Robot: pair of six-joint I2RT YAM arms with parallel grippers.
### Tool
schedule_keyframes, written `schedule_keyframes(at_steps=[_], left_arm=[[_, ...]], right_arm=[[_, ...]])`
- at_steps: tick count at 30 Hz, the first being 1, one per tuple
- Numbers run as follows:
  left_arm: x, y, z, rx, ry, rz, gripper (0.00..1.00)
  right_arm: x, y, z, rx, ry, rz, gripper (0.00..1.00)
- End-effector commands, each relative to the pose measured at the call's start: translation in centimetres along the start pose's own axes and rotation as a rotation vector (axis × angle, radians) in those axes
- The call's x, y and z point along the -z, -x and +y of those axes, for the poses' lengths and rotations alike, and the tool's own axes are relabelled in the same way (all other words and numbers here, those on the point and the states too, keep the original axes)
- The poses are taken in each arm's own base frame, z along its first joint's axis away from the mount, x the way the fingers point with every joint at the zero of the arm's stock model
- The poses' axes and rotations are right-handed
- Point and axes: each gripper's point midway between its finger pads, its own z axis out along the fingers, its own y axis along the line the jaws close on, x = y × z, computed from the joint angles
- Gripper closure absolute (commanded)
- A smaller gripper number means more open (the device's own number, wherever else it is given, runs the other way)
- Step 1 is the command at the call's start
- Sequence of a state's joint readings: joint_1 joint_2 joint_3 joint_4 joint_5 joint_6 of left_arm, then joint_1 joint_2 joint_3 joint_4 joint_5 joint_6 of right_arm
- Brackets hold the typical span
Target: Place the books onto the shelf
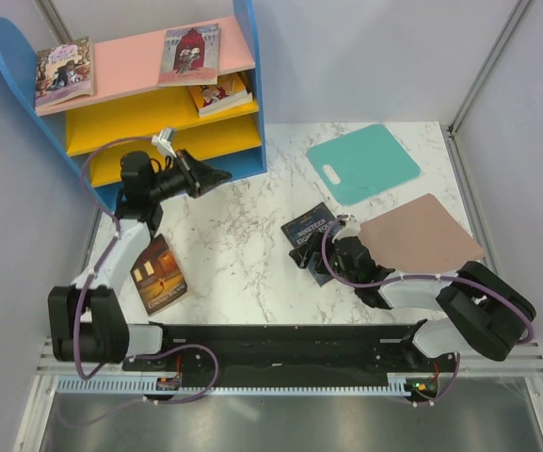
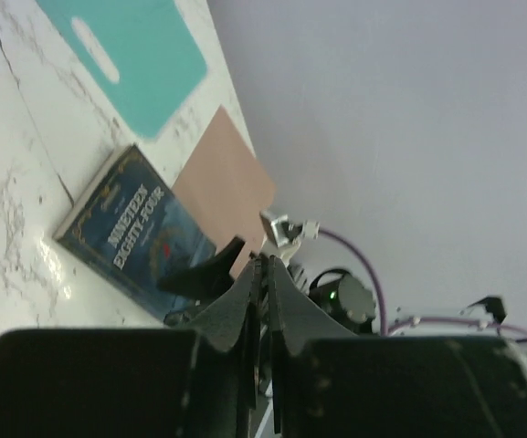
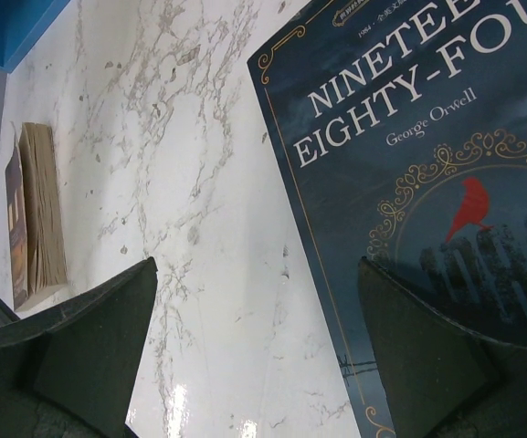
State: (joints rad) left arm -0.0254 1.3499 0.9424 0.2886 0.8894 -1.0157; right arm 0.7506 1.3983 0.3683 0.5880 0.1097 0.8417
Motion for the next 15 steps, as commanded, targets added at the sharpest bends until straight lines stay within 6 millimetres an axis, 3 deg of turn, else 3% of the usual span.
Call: schedule_keyframes(at_steps=[1,3,4,5,6,7,8,9,10,11,12,13,14,15], left_arm=[[2.1,-4.5,1.3,-0.140,0.080,0.039,0.89],[3.4,-5.2,0.9,-0.187,0.105,0.012,0.93],[3.8,-4.5,1.1,-0.208,0.150,-0.032,0.94],[4.3,-3.4,-0.6,-0.277,0.145,-0.070,0.96],[4.6,-3.3,-0.6,-0.265,0.183,-0.064,0.98],[4.7,-1.4,-3.0,-0.316,0.176,-0.105,0.98],[4.7,-0.5,-3.8,-0.353,0.182,-0.109,0.98],[4.5,-0.3,-3.4,-0.325,0.223,-0.080,0.98],[4.5,1.9,-6.0,-0.389,0.208,-0.117,0.98],[4.5,2.7,-6.6,-0.399,0.230,-0.123,0.98],[4.3,3.8,-5.9,-0.392,0.283,-0.128,0.98],[4.6,5.6,-8.2,-0.440,0.281,-0.175,0.98],[4.8,6.7,-8.7,-0.472,0.306,-0.199,0.98],[4.7,8.4,-8.0,-0.478,0.371,-0.242,0.98]], right_arm=[[0.8,-1.5,-2.3,0.025,-0.080,0.045,0.02],[0.7,-1.6,-2.4,0.021,-0.083,0.048,0.02],[0.7,-1.7,-2.5,0.020,-0.082,0.051,0.02],[0.7,-1.7,-2.3,0.021,-0.075,0.053,0.02],[0.5,-1.9,-2.4,0.020,-0.076,0.060,0.02],[0.5,-2.1,-2.4,0.018,-0.078,0.066,0.02],[0.5,-2.0,-2.3,0.019,-0.072,0.063,0.02],[0.4,-2.1,-2.4,0.020,-0.075,0.067,0.02],[0.4,-2.1,-2.4,0.019,-0.076,0.066,0.02],[0.4,-2.1,-2.4,0.020,-0.075,0.067,0.02],[0.5,-2.1,-2.3,0.018,-0.074,0.066,0.02],[0.4,-2.0,-2.3,0.021,-0.072,0.065,0.02],[0.5,-2.2,-2.4,0.019,-0.075,0.067,0.02],[0.5,-2.1,-2.5,0.018,-0.076,0.066,0.02]])
